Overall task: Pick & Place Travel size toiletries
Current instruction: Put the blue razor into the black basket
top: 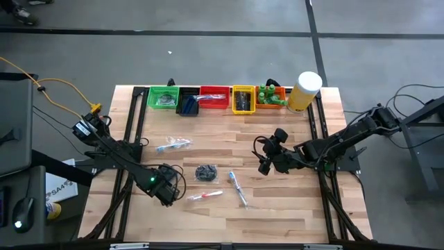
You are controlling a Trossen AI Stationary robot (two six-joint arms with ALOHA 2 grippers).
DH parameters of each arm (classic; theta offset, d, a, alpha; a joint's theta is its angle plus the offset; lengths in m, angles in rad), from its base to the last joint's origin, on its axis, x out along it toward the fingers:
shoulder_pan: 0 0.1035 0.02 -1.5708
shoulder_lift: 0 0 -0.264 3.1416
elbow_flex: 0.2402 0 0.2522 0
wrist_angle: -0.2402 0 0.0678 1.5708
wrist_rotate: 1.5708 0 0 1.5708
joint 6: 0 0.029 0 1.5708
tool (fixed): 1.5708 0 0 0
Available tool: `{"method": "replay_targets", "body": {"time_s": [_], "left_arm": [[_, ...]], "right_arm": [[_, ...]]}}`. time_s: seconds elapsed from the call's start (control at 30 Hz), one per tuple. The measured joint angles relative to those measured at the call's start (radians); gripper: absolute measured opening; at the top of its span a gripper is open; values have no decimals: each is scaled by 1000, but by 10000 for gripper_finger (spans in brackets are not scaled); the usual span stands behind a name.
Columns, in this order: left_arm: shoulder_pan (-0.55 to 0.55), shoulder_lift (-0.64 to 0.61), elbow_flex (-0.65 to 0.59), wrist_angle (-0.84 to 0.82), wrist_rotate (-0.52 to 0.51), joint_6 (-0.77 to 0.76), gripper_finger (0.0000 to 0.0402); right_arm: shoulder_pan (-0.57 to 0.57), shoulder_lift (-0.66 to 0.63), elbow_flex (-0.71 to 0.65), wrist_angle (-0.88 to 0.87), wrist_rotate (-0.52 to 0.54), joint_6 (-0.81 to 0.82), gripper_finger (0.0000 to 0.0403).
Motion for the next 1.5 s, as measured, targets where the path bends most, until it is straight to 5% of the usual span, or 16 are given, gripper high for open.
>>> {"method": "replay_targets", "body": {"time_s": [0.4, 0.77, 0.93, 1.2, 1.5], "left_arm": [[0, 0, 1, 39, 17, 13, 23], [1, -30, 2, 29, -26, 60, 23], [51, -108, 74, -166, -100, 121, 23], [325, -241, 221, -472, -336, 393, 23], [836, -277, 233, -226, -333, 968, 23]], "right_arm": [[0, 0, 0, 0, 0, 3, 236], [0, 0, 0, 0, -21, 3, 236], [0, 0, 0, 0, -20, 0, 236], [0, 0, 0, 24, -19, -25, 236], [0, 0, 0, 37, -19, -31, 236]]}}
